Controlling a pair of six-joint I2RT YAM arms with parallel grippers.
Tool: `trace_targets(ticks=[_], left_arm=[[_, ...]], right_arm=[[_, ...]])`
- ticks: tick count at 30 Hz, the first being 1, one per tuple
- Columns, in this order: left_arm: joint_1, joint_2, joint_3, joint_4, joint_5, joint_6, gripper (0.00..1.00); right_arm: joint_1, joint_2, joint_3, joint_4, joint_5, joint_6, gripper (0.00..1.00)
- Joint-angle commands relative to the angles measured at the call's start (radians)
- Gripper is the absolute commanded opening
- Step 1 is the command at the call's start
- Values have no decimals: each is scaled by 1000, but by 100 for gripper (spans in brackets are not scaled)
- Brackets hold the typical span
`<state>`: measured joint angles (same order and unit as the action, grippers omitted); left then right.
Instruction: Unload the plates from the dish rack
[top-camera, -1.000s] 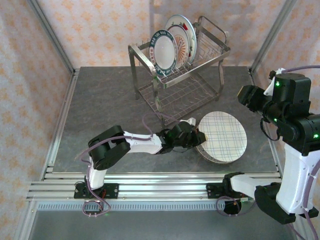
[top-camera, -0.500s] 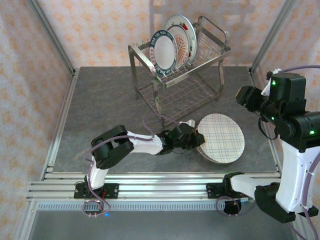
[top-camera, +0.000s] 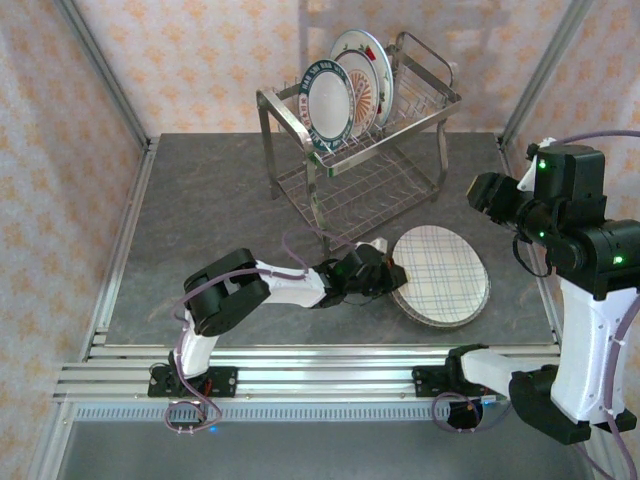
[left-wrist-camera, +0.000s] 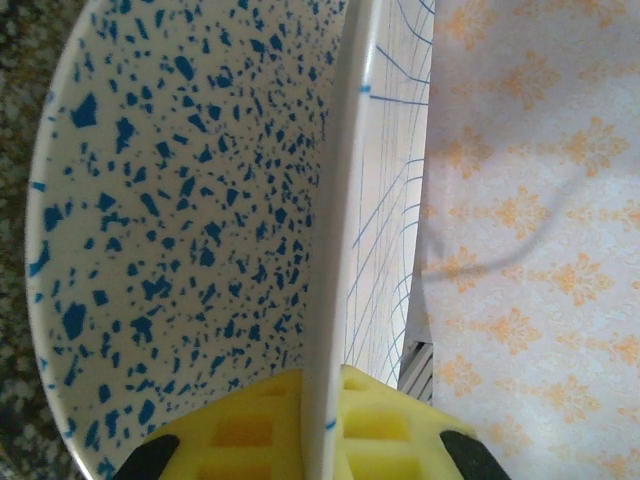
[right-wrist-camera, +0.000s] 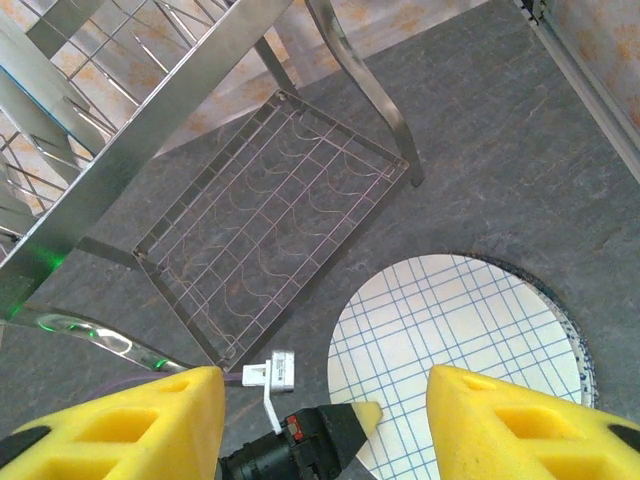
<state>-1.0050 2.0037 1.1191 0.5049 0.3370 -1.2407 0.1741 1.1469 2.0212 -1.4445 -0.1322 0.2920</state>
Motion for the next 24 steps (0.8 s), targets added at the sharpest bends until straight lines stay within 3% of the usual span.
trace_targets(ticks=[1, 4, 17, 24], left_arm=[[15, 12, -1, 76, 16, -9, 0], [17, 13, -3, 71, 20, -8, 0], [24, 12, 4, 17, 35, 4, 20], [26, 0, 27, -63, 39, 27, 36]], right_arm=[[2, -6, -8, 31, -9, 5, 55], [2, -7, -10, 33, -9, 6, 55], [2, -9, -15, 41, -11, 12, 55], [1, -8, -21, 49, -13, 14, 55]])
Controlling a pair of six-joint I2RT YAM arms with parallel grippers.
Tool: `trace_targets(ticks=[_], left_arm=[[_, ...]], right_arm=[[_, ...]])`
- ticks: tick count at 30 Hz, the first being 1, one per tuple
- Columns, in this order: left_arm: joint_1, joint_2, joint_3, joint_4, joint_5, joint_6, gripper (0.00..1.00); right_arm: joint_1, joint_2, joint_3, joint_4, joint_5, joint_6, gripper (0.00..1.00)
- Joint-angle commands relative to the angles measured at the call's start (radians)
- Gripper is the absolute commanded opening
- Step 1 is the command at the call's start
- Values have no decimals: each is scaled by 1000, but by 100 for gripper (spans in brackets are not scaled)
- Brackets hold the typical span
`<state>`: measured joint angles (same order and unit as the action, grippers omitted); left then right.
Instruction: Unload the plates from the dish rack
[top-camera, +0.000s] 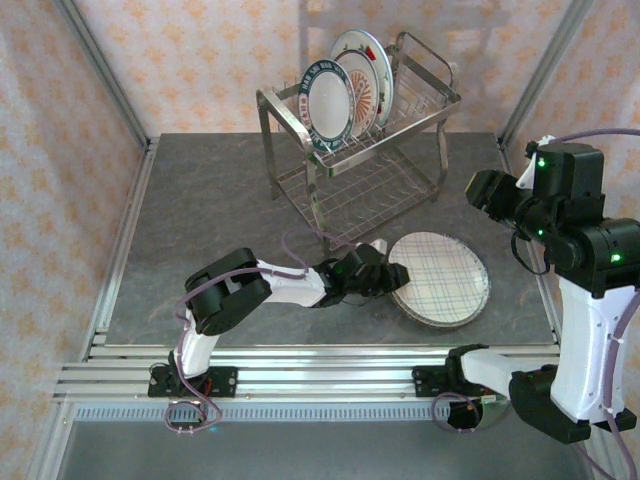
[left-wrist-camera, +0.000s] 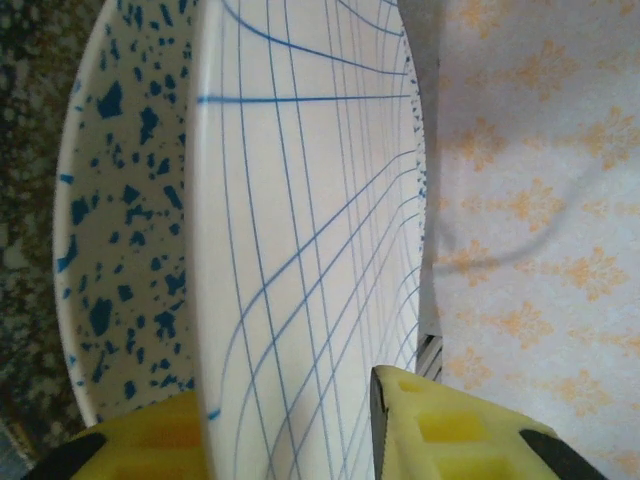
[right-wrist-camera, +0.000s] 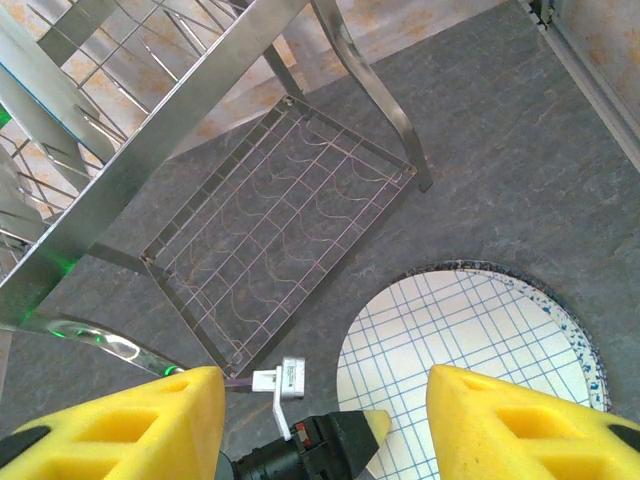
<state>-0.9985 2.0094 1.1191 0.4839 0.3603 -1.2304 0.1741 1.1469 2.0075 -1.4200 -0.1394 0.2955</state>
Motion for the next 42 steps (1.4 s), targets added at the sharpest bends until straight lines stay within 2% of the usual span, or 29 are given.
trace_targets(ticks=[1, 9, 20, 37, 42], left_arm=[[21, -9, 33, -59, 17, 21, 38], [25, -8, 96, -197, 33, 41, 43], [26, 12, 222, -467, 29, 103, 48], [27, 74, 374, -697, 26, 145, 51], [27, 80, 406, -760, 14, 164, 54]], right_arm=[[2, -8, -6, 25, -7, 12, 55], [1, -3, -6, 32, -9, 13, 55], [2, 2, -11, 43, -11, 11, 55], [2, 8, -4, 46, -10, 9, 55], [1, 7, -6, 47, -10, 10, 55]])
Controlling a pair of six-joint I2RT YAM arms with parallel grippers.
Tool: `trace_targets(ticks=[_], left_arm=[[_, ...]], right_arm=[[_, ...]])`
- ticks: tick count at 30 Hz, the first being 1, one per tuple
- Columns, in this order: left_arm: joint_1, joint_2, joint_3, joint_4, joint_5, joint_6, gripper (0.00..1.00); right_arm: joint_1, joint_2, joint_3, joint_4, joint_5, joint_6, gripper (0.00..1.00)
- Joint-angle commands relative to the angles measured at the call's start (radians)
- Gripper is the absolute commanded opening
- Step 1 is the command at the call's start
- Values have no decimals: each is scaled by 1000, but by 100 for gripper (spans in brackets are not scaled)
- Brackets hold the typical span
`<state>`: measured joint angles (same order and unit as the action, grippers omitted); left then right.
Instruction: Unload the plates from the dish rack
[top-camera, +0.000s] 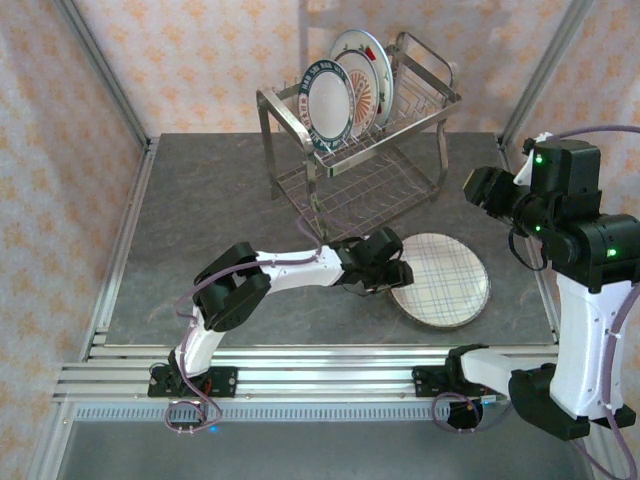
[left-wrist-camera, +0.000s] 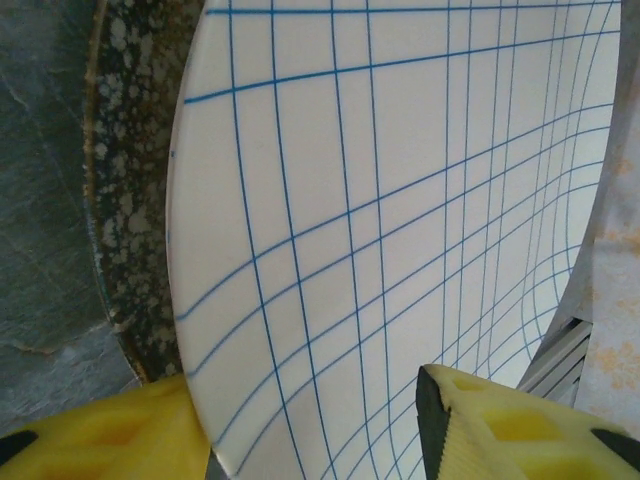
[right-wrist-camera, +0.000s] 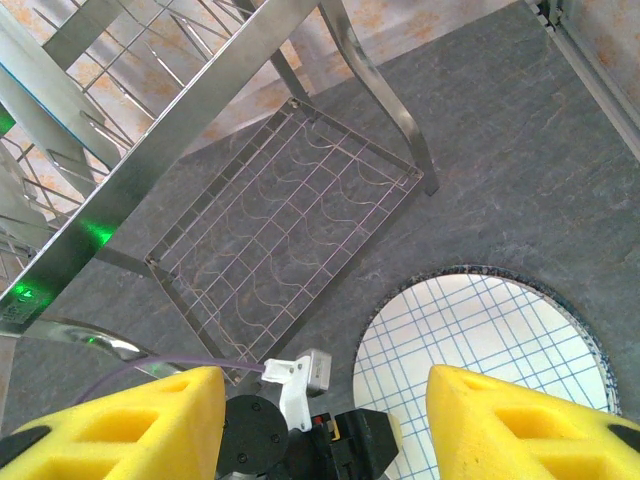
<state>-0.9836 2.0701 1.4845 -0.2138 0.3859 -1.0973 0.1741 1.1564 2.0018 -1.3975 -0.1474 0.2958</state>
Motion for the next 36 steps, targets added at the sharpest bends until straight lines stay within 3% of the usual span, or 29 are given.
trace_targets(ticks=[1, 20, 28, 36], left_arm=[[12, 22, 45, -69, -11, 32, 54], [5, -41, 89, -158, -101, 91, 56], [-23, -156, 88, -140, -176, 181, 56], [-44, -365, 23, -71, -289, 257, 56]], right_arm=[[2, -2, 0, 25, -1, 10, 55], [2, -11, -2, 13, -5, 8, 56], [1, -10, 2, 199, -135, -33, 56], [2, 55, 6, 447, -261, -127, 56]])
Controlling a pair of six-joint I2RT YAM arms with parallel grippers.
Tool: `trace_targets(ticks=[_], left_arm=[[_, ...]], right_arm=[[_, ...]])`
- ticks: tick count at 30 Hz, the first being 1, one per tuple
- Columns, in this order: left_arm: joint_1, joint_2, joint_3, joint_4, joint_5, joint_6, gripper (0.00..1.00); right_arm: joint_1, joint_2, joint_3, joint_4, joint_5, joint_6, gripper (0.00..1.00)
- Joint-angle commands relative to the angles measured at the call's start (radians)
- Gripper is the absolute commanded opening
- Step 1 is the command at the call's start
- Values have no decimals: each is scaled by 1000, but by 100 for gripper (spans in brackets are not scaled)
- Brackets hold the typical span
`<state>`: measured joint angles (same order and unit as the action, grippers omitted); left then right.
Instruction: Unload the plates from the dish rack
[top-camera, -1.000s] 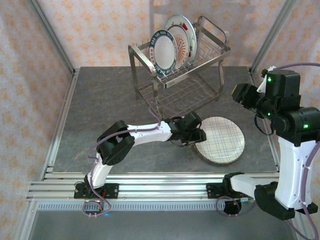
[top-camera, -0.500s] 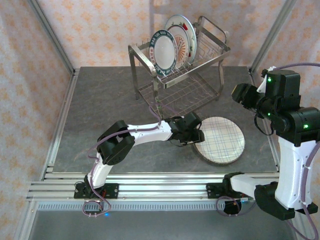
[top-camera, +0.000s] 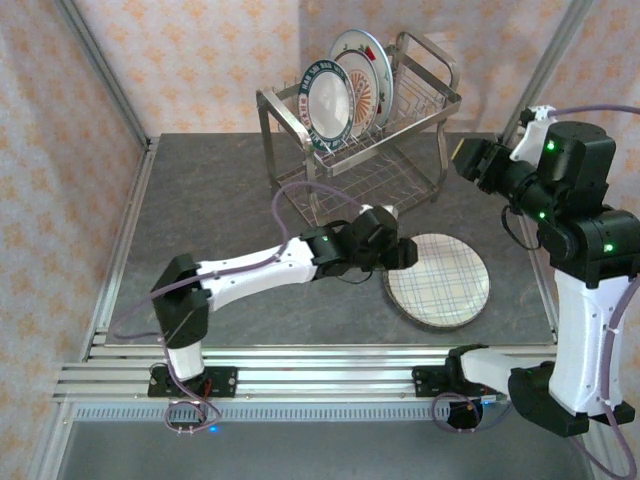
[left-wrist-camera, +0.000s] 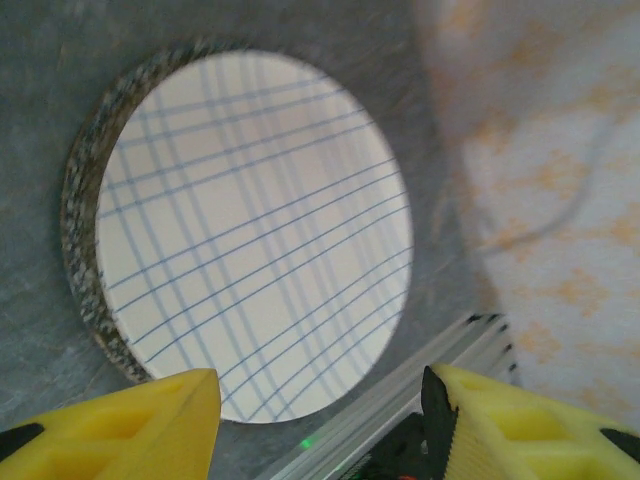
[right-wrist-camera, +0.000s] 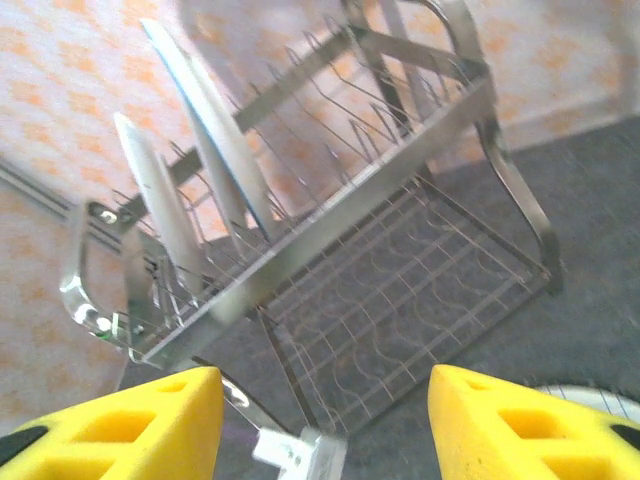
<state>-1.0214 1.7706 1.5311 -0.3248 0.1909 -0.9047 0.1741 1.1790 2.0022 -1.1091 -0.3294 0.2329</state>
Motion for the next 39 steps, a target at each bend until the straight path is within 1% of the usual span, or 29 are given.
trace_targets(ticks=[1, 6, 10, 14, 18, 21, 25, 28, 32, 39], left_arm=[[-7, -95, -38, 55, -111, 72, 56], [-7, -248, -98, 133, -216, 114, 57], [-3, -361, -85, 132, -312, 185, 59], [12, -466, -64, 137, -400, 249, 60], [33, -552, -18, 132, -456, 343, 62], [41, -604, 7, 136, -502, 438, 62], [41, -670, -6, 177, -568, 537, 63], [44, -705, -21, 197, -599, 572, 64], [44, -721, -25, 186, -604, 583, 64], [46, -726, -34, 178, -593, 574, 64]], right_arm=[[3, 50, 7, 191, -103, -87, 56], [9, 152, 41, 288, -178, -192, 59], [58, 244, 91, 304, -191, -329, 62], [64, 320, 132, 329, -198, -394, 64], [64, 415, 223, 311, -217, -424, 65], [64, 476, 291, 277, -243, -437, 63], [64, 509, 317, 289, -249, -436, 61], [64, 540, 351, 293, -246, -427, 59], [64, 592, 408, 286, -263, -416, 50], [69, 650, 475, 285, -265, -408, 47]])
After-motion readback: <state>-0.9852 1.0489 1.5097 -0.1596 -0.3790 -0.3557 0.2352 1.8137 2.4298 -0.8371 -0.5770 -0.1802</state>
